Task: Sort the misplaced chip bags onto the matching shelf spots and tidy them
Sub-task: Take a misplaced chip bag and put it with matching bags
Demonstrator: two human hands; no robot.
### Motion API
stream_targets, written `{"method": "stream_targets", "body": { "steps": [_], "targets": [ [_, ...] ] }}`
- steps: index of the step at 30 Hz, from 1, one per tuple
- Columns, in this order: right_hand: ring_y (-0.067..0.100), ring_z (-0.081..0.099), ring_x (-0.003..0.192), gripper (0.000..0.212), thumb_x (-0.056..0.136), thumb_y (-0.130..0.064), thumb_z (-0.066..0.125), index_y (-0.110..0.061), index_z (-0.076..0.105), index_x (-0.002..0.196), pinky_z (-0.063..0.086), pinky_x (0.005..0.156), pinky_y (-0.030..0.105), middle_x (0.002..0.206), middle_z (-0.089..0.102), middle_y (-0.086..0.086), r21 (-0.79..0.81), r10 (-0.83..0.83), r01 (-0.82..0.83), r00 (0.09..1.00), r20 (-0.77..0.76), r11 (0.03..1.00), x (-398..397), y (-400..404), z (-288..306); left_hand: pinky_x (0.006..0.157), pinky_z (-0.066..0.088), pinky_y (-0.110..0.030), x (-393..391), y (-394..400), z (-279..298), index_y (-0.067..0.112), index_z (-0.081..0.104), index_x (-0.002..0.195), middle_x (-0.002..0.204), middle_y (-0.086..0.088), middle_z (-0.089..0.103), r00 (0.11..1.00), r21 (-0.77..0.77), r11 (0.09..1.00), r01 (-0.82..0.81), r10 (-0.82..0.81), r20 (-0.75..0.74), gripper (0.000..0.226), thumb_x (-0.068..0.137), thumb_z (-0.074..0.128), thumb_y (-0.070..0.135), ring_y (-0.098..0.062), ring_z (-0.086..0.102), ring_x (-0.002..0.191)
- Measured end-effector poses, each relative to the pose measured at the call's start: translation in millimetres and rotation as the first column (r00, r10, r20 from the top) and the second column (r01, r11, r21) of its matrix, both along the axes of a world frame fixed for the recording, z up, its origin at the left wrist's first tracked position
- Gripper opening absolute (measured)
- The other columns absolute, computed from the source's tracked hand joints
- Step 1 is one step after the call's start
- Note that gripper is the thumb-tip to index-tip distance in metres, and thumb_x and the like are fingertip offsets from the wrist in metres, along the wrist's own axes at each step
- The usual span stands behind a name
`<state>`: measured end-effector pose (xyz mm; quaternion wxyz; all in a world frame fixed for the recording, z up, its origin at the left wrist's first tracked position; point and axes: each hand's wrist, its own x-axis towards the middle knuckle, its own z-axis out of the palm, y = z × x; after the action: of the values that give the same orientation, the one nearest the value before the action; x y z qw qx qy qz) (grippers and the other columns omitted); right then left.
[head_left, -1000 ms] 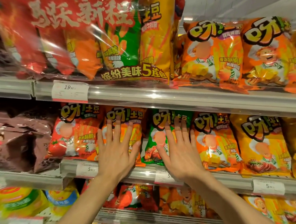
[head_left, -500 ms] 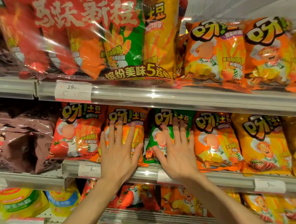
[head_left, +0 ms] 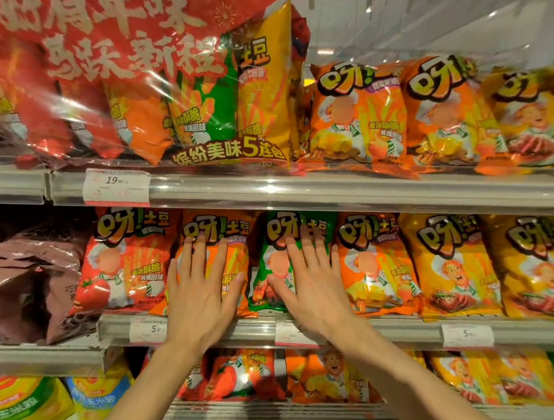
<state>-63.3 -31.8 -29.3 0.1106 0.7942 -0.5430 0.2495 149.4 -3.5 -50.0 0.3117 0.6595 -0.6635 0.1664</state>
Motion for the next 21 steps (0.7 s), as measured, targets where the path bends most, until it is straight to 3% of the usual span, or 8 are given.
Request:
{"method": "stream_targets", "body": {
  "steps": [3, 6, 9, 12, 15, 18, 21],
  "targets": [
    [0.025, -0.001, 0.157, 0.075, 0.101, -0.067, 0.022, -0.026, 0.005, 0.161, 0.003, 0.127, 0.049, 0.17, 0.007, 0.006, 0.013, 0.063, -0.063, 0.996, 0.059, 0.998, -8.5, 12.2, 8.8, 0.123, 0.015, -0.053, 0.5, 5.3, 2.1, 0.027, 0.024, 0.159, 0.167, -0.01, 0.018, 0.996, -0.013, 0.999, 0.038, -0.039, -0.083, 0.069, 0.1, 0.021, 0.062, -0.028, 0.009, 0.155],
    [0.019, 0.021, 0.151, 0.067, 0.102, -0.058, 0.038, -0.022, 0.025, 0.157, 0.021, 0.124, 0.04, 0.161, 0.027, 0.001, -0.007, 0.103, -0.104, 0.966, 0.236, 0.995, -19.2, 28.7, 13.9, 0.121, 0.023, -0.054, 2.8, 11.9, 4.7, 0.023, 0.032, 0.155, 0.164, -0.014, 0.023, 0.982, -0.041, 0.997, 0.065, -0.071, -0.176, 0.068, 0.099, 0.027, 0.06, -0.03, 0.017, 0.153],
    [0.01, 0.046, 0.129, 0.048, 0.102, -0.052, 0.046, -0.027, 0.045, 0.143, 0.041, 0.108, 0.032, 0.14, 0.046, -0.009, 0.044, 0.084, -0.113, 0.901, 0.426, 0.993, -16.3, 45.1, 21.2, 0.119, 0.025, -0.053, 10.6, 16.3, 8.7, 0.024, 0.034, 0.153, 0.162, -0.012, 0.026, 0.952, -0.06, 0.997, 0.049, -0.065, -0.3, 0.065, 0.097, 0.035, 0.057, -0.03, 0.022, 0.15],
    [0.004, 0.056, 0.111, 0.036, 0.102, -0.048, 0.048, -0.031, 0.053, 0.133, 0.049, 0.099, 0.035, 0.124, 0.054, -0.016, 0.162, 0.111, -0.215, 0.865, 0.489, 0.963, 9.0, 54.8, 26.6, 0.116, 0.028, -0.049, 21.3, 17.9, 13.1, 0.024, 0.033, 0.154, 0.156, -0.011, 0.033, 0.897, -0.025, 0.998, 0.056, -0.062, -0.438, 0.068, 0.094, 0.038, 0.056, -0.031, 0.029, 0.145],
    [0.008, 0.062, 0.103, 0.045, 0.1, -0.048, 0.051, -0.029, 0.047, 0.14, 0.052, 0.097, 0.039, 0.129, 0.056, -0.01, 0.216, 0.154, -0.286, 0.865, 0.478, 0.934, 41.0, 52.8, 28.2, 0.115, 0.029, -0.048, 31.6, 18.6, 14.6, 0.023, 0.033, 0.154, 0.153, -0.012, 0.039, 0.878, 0.023, 0.998, 0.05, -0.033, -0.477, 0.07, 0.093, 0.034, 0.058, -0.031, 0.034, 0.142],
    [0.02, 0.061, 0.117, 0.06, 0.099, -0.052, 0.051, -0.027, 0.034, 0.15, 0.047, 0.103, 0.04, 0.141, 0.053, 0.0, 0.269, 0.137, -0.265, 0.9, 0.414, 0.926, 64.8, 44.0, 29.7, 0.115, 0.029, -0.048, 39.3, 17.2, 14.6, 0.027, 0.031, 0.155, 0.155, -0.012, 0.04, 0.889, 0.093, 0.994, 0.059, -0.01, -0.457, 0.065, 0.098, 0.034, 0.058, -0.031, 0.033, 0.143],
    [0.028, 0.058, 0.121, 0.076, 0.097, -0.056, 0.051, -0.025, 0.017, 0.158, 0.049, 0.1, 0.046, 0.137, 0.055, 0.008, 0.363, 0.076, -0.224, 0.922, 0.379, 0.905, 80.6, 33.9, 27.9, 0.111, 0.034, -0.049, 44.2, 12.1, 19.3, 0.023, 0.03, 0.156, 0.151, -0.012, 0.048, 0.883, 0.159, 0.985, 0.059, 0.023, -0.469, 0.06, 0.103, 0.036, 0.051, -0.036, 0.04, 0.14]
  ]
}}
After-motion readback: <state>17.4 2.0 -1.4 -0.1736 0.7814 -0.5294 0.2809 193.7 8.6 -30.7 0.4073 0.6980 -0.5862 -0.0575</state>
